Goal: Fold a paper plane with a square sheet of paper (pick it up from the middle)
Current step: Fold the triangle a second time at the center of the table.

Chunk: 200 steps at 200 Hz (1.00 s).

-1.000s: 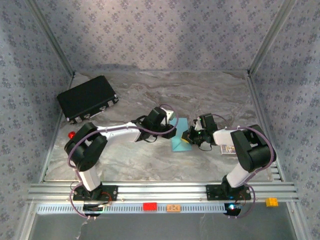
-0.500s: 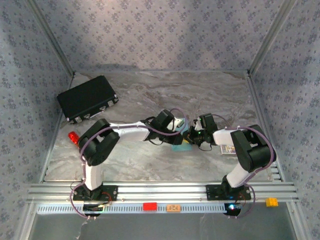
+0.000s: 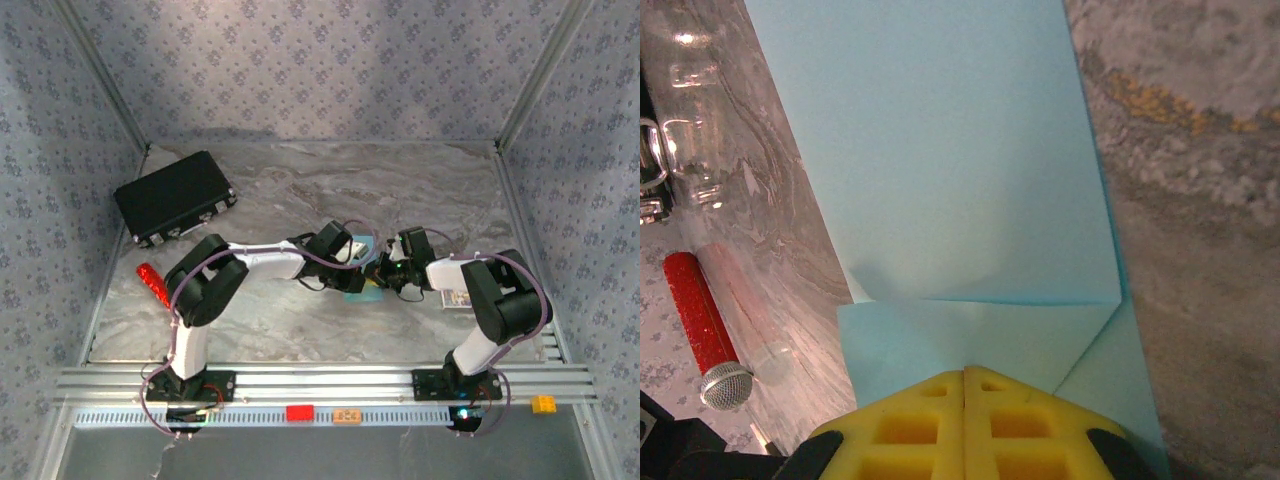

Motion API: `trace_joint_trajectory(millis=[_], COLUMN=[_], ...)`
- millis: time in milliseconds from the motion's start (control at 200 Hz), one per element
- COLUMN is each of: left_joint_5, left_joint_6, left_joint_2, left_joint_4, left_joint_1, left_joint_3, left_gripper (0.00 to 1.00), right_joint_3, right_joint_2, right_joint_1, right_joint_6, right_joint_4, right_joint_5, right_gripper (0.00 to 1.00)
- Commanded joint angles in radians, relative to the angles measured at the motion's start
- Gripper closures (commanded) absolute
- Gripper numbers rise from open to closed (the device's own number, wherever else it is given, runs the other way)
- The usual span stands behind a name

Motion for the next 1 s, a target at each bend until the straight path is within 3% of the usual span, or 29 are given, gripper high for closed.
trace_joint_trajectory(millis=[0, 510, 994], left_joint_5=[0.025, -0.056, -0.055], left_joint_6=[0.029, 0.073, 0.048], left_joint_2=[0.021, 0.006, -0.047], left_joint_4=[-0.031, -0.081, -0.040], left_joint_1=[-0.010, -0.017, -0.022], left_joint_3=[0.023, -0.028, -0.125], left_gripper=[0.90, 0.90, 0.90], right_joint_3=[-0.017, -0.018, -0.022], right_joint_2=[0.014, 0.023, 0.020], right_joint_1=[-0.003, -0.007, -0.014], right_joint_6=[0.008, 0.004, 0.001], right_joint_4=[-0.068, -0.069, -0.073], right_joint_5=[0.060, 0.060, 0.059], right_gripper=[0.93, 0.93, 0.93])
